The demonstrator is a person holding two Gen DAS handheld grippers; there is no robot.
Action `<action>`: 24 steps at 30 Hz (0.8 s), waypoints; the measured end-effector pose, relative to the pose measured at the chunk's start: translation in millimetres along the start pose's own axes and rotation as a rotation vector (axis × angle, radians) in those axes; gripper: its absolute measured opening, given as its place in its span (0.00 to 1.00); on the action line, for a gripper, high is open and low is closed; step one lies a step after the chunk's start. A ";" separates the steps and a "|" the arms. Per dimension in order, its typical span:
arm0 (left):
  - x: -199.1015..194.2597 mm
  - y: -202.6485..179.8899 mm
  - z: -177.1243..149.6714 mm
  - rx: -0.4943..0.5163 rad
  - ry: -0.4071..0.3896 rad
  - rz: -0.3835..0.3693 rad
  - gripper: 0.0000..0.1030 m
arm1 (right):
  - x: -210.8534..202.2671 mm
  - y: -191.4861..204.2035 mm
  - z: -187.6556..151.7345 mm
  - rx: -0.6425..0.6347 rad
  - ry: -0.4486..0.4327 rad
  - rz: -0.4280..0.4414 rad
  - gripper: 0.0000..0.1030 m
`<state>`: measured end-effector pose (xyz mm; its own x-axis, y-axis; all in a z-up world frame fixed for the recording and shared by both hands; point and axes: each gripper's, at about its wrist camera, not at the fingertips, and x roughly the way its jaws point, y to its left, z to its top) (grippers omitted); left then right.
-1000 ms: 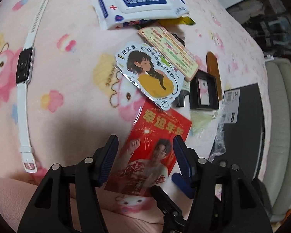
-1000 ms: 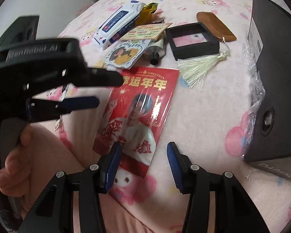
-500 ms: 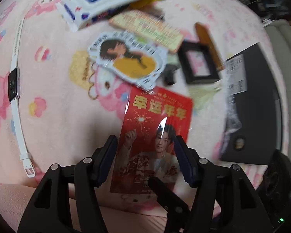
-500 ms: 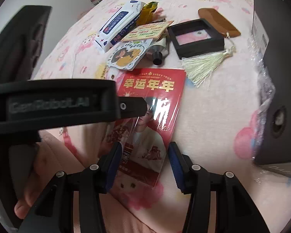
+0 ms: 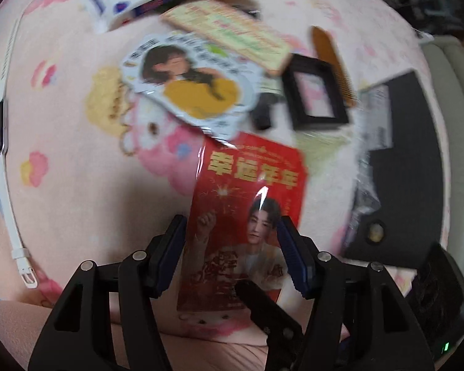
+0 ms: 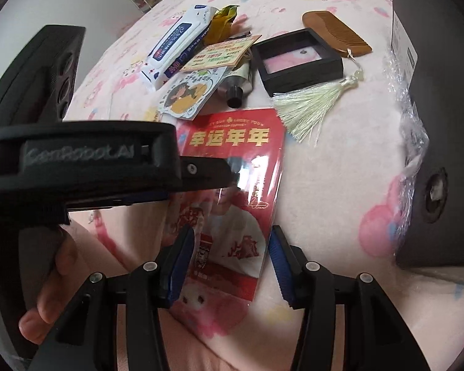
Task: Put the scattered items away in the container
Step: 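Carry the red envelope with the right gripper over the open black box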
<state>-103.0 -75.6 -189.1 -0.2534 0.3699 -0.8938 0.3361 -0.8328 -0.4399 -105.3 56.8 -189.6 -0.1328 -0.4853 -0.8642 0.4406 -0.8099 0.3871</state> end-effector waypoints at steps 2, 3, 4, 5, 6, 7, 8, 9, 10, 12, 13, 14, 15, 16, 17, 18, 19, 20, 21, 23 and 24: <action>-13.6 -1.6 -6.1 0.013 -0.028 -0.074 0.59 | -14.1 6.1 0.0 -0.021 -0.012 -0.028 0.45; -22.3 -2.2 -9.1 0.020 -0.043 -0.122 0.59 | -22.3 7.4 1.3 -0.021 -0.024 -0.036 0.45; -29.1 -2.7 -11.6 0.024 -0.055 -0.160 0.59 | -31.3 8.7 2.7 -0.018 -0.038 -0.033 0.45; -35.9 -3.1 -14.1 0.028 -0.066 -0.198 0.59 | -40.9 10.4 3.9 -0.017 -0.054 -0.026 0.45; -42.2 -3.7 -16.2 0.033 -0.074 -0.238 0.59 | -50.7 12.3 4.9 -0.018 -0.070 -0.018 0.45; -47.4 -4.9 -17.1 0.039 -0.073 -0.281 0.59 | -59.3 14.5 5.1 -0.022 -0.085 -0.015 0.45; -52.3 -6.7 -17.6 0.044 -0.073 -0.320 0.58 | -67.1 17.2 7.2 -0.032 -0.100 -0.011 0.45; -57.3 -10.1 -16.5 0.050 -0.075 -0.342 0.54 | -74.6 20.1 10.7 -0.042 -0.117 -0.006 0.45; -63.6 -13.9 -15.3 0.060 -0.083 -0.359 0.53 | -78.0 23.9 17.3 -0.047 -0.131 0.003 0.45; -79.3 -26.1 -12.1 0.093 -0.118 -0.381 0.48 | -83.3 30.3 30.0 -0.053 -0.158 0.022 0.45; -87.3 -34.1 -10.0 0.114 -0.132 -0.392 0.47 | -89.7 30.4 31.8 -0.060 -0.171 0.022 0.45; -94.4 -41.6 -7.4 0.132 -0.138 -0.402 0.47 | -97.8 28.4 32.0 -0.068 -0.175 0.020 0.45; -98.2 -52.0 -5.1 0.156 -0.140 -0.413 0.45 | -106.5 25.5 31.6 -0.077 -0.174 0.020 0.45; -99.4 -61.9 -1.6 0.178 -0.138 -0.417 0.43 | -115.3 22.6 31.2 -0.086 -0.174 0.019 0.45; -100.5 -71.8 1.9 0.200 -0.136 -0.421 0.43 | -123.4 17.9 29.4 -0.089 -0.171 0.025 0.45; -100.0 -82.7 4.9 0.223 -0.131 -0.425 0.43 | -129.8 13.1 29.0 -0.090 -0.168 0.016 0.45; -94.7 -96.4 6.7 0.248 -0.119 -0.426 0.43 | -135.1 9.7 29.5 -0.096 -0.169 -0.011 0.45; -89.4 -110.1 8.4 0.274 -0.107 -0.428 0.42 | -140.8 6.5 29.5 -0.107 -0.176 -0.042 0.45; -84.1 -123.8 10.2 0.299 -0.094 -0.429 0.39 | -146.6 1.4 29.0 -0.112 -0.183 -0.058 0.45; -71.2 -150.9 13.0 0.331 -0.066 -0.442 0.37 | -157.7 -11.0 27.4 -0.114 -0.195 -0.069 0.45; -64.0 -164.3 14.1 0.341 -0.051 -0.452 0.36 | -163.6 -20.1 25.7 -0.102 -0.201 -0.075 0.45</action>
<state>-154.8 31.8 -58.3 -0.3501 0.7071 -0.6143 -0.1259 -0.6854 -0.7172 -115.3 143.9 -47.8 -0.3384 -0.4887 -0.8042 0.5088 -0.8139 0.2805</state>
